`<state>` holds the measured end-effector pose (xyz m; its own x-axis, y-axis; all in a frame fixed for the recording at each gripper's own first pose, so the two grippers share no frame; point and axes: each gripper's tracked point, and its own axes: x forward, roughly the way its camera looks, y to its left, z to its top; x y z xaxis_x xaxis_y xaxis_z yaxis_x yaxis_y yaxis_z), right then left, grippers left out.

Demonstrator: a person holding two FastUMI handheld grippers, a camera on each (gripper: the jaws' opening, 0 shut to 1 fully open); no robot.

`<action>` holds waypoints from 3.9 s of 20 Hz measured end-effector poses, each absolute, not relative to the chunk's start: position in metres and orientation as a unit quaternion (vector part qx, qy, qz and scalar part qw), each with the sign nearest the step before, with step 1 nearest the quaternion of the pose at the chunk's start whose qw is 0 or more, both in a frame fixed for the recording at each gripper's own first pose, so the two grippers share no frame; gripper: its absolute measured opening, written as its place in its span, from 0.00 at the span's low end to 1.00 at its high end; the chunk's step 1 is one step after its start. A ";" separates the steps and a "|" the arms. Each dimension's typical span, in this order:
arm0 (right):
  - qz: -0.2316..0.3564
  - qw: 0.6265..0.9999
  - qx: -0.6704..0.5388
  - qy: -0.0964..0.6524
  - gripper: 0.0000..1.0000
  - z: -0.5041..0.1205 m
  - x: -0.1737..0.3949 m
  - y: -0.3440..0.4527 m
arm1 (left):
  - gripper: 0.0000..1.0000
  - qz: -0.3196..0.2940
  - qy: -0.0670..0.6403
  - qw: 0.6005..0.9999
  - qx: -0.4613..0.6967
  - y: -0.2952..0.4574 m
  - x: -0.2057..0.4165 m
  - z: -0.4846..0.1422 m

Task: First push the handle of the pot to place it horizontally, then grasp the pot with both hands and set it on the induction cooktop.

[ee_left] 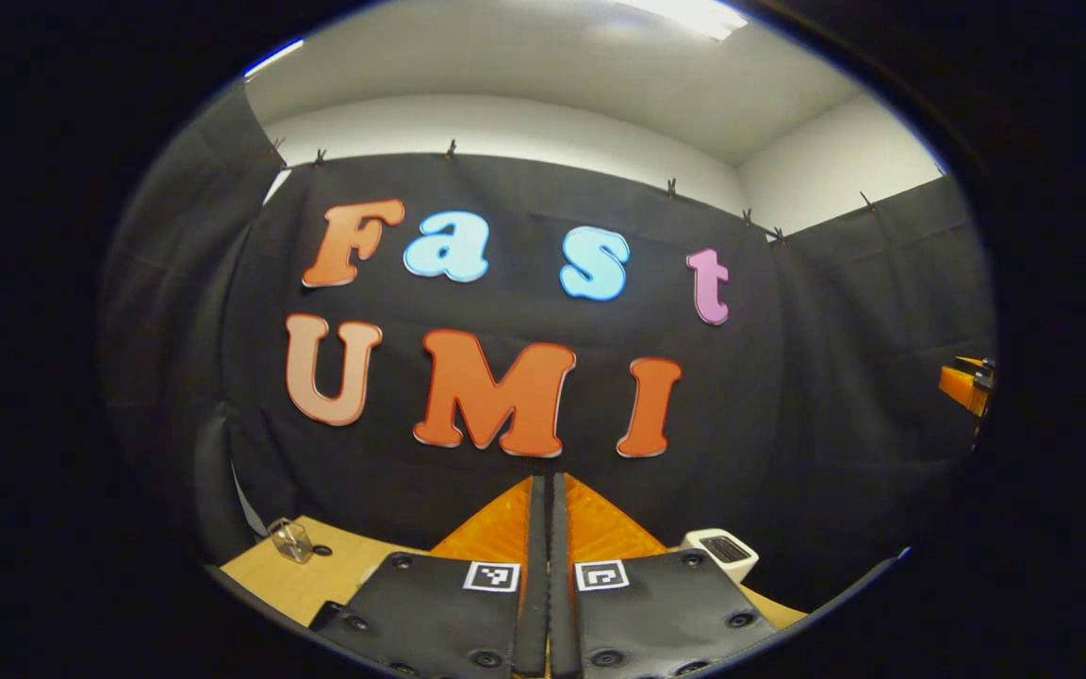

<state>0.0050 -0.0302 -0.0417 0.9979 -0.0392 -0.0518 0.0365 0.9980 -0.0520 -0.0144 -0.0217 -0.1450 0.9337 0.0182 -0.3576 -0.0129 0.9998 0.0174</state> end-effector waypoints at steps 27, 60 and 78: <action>0.063 0.994 0.001 0.087 0.95 -0.131 0.017 -0.036 | 0.08 0.094 0.710 0.687 -0.127 -0.088 -0.316 -0.451; 0.104 0.980 0.024 0.168 0.95 -0.173 0.028 0.069 | 0.08 0.152 0.768 0.622 -0.003 0.001 -0.328 -0.519; 0.168 0.944 0.009 0.285 0.97 -0.255 0.012 0.173 | 0.08 0.097 0.696 0.710 0.042 0.049 -0.247 -0.548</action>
